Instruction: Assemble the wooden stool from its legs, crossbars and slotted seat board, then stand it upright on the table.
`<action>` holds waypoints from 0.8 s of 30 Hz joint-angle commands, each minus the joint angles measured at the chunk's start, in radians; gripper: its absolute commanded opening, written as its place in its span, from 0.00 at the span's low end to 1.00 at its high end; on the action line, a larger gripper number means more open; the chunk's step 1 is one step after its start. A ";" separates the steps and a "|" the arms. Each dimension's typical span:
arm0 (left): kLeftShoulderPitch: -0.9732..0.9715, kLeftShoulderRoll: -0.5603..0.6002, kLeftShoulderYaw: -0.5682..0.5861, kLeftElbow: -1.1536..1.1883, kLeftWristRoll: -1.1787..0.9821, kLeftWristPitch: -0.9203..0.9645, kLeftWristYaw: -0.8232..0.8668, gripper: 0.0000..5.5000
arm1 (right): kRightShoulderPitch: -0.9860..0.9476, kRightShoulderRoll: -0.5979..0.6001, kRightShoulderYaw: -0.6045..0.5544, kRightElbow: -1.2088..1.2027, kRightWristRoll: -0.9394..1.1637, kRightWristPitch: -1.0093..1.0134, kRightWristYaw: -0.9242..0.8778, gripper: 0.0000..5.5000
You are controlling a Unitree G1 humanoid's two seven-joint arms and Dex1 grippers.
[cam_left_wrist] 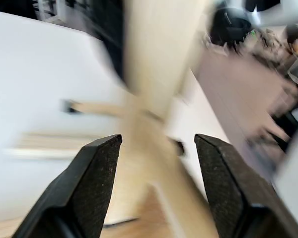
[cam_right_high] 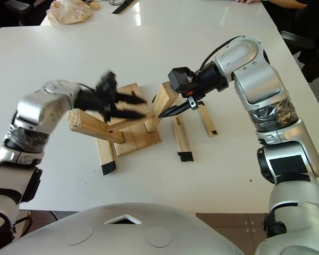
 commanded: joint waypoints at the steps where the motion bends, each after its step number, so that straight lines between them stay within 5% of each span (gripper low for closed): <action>1: -0.092 0.153 0.263 0.003 -0.037 -0.038 0.041 0.50 | 0.054 -0.021 0.028 -0.020 -0.043 0.026 -0.004 0.36; 6: 0.319 0.411 0.370 -0.087 0.174 -0.262 -0.055 0.50 | 0.083 -0.075 -0.031 -0.058 -0.026 0.049 -0.018 0.36; 11: 0.761 0.438 0.417 -0.407 0.246 -0.378 -0.116 0.50 | 0.131 -0.130 -0.070 -0.081 -0.020 0.063 -0.026 0.36; 24: 0.825 0.363 0.339 -0.683 0.157 -0.258 0.055 0.62 | 0.135 -0.115 -0.057 -0.066 -0.019 0.060 -0.030 0.36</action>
